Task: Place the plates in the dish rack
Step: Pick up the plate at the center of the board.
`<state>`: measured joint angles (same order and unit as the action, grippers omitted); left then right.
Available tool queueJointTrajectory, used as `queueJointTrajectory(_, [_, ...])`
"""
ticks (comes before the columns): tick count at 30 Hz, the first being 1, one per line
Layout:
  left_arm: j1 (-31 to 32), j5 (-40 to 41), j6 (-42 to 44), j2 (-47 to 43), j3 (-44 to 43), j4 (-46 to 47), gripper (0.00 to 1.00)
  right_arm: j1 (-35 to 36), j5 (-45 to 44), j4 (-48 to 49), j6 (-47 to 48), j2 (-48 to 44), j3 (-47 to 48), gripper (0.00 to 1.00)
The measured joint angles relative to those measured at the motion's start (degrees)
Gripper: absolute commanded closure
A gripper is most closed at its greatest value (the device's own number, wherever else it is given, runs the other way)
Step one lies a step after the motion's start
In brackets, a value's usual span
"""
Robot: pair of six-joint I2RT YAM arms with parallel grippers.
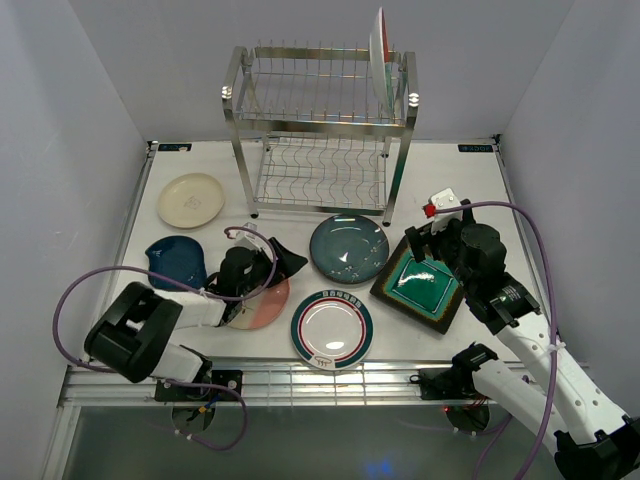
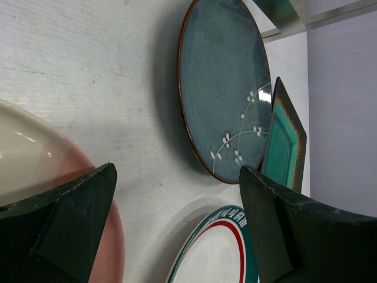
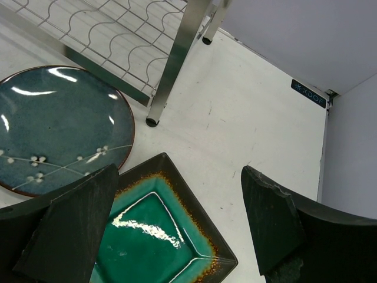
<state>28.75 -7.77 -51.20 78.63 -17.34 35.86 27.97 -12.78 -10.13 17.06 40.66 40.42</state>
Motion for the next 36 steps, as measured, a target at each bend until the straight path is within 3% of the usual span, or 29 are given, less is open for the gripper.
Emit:
queueJointTrajectory(8, [0.24,-2.67,-5.81,15.63,-6.01,12.07,0.09,0.24,-1.01,0.46,-0.13,0.48,0.00,0.10])
queueJointTrajectory(14, [0.26,-3.52,-8.22,19.87,-7.19,17.46,0.14,0.31,-1.29,0.96,-0.15,0.48,0.00,0.10])
queueJointTrajectory(18, [1.01,-2.32,-8.70,20.70,-7.30,18.16,0.21,0.33,-1.51,1.09,-0.17,0.50,0.00,0.10])
queueJointTrajectory(28, [4.68,0.90,-9.46,24.28,-12.00,14.32,0.23,0.66,-1.86,1.18,-0.35,0.37,0.00,0.10])
queueJointTrajectory(36, [6.01,2.86,-9.81,24.48,-13.16,12.11,0.31,0.74,-1.88,1.20,-0.35,0.31,0.00,0.10])
